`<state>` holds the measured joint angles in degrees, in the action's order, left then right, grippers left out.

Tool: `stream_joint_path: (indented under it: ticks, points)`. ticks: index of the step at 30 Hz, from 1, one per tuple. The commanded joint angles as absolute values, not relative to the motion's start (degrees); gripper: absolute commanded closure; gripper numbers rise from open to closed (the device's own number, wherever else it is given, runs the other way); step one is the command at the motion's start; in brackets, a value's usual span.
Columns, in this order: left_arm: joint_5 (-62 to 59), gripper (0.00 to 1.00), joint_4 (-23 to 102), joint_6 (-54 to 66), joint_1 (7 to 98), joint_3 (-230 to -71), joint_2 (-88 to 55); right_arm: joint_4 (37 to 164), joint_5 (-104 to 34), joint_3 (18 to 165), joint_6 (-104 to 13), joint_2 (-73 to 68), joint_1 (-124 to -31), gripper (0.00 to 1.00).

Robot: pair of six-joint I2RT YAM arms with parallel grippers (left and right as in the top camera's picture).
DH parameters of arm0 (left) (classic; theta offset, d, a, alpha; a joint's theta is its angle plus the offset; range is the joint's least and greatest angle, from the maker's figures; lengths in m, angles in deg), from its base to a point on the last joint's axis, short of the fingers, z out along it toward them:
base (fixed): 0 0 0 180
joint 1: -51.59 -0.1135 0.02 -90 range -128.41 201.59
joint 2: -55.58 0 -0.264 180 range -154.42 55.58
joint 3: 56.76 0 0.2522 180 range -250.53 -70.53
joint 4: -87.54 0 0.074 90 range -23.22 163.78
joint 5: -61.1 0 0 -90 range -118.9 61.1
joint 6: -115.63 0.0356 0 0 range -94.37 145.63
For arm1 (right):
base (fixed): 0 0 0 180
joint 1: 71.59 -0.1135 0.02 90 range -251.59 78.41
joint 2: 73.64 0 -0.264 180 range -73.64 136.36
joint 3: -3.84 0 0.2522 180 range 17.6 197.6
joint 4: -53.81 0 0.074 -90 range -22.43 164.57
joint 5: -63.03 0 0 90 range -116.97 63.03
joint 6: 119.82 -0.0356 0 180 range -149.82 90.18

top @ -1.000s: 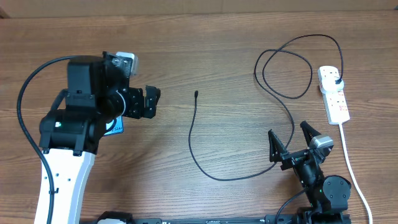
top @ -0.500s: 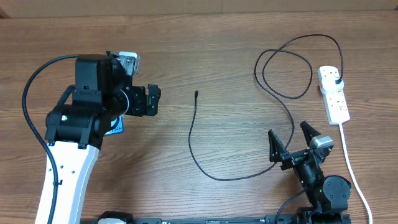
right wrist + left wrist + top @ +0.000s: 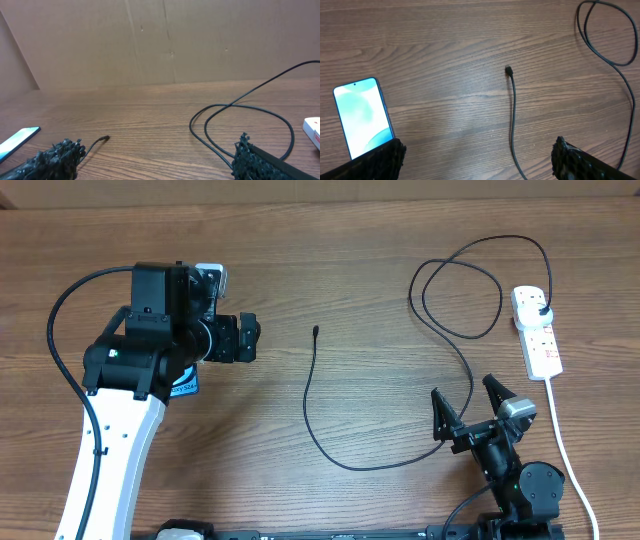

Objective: Plug charger to phone and switch on socket
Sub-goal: 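Move the left gripper forward over the Galaxy phone, then lower the left gripper down toward the phone's top edge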

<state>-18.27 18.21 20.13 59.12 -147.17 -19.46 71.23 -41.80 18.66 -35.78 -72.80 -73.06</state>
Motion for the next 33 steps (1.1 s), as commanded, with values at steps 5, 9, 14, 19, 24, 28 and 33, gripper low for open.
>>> stream_joint_path:
  ticks: [5,9,14,19,24,28,33]
  points:
    - [-18.83,0.03,17.88,19.61,59.6,-148.76,-19.97,70.84,-42.11,18.07,-35.73,-73.48,-72.84,0.0]
    - [-18.83,0.03,17.88,19.63,59.6,-148.76,-19.97,70.84,-42.09,18.07,-35.71,-73.48,-72.84,0.0]
    - [-18.83,0.04,17.93,19.61,59.6,-148.76,-20.05,70.86,-42.09,18.07,-35.73,-73.48,-72.84,0.0]
    - [-18.81,0.05,17.88,18.76,59.6,-148.78,-20.05,70.84,-42.09,18.07,-35.73,-73.48,-72.84,0.0]
    - [-18.83,0.05,17.14,18.25,59.6,-149.92,-20.05,70.84,-42.09,18.07,-35.73,-73.48,-72.84,0.0]
    - [-18.81,0.05,15.61,17.66,59.62,-152.65,-20.07,70.84,-42.11,18.07,-35.73,-73.48,-72.84,0.0]
    - [-18.86,0.06,13.77,17.64,59.62,-156.08,-20.14,70.84,-42.09,18.07,-35.73,-73.48,-72.84,0.0]
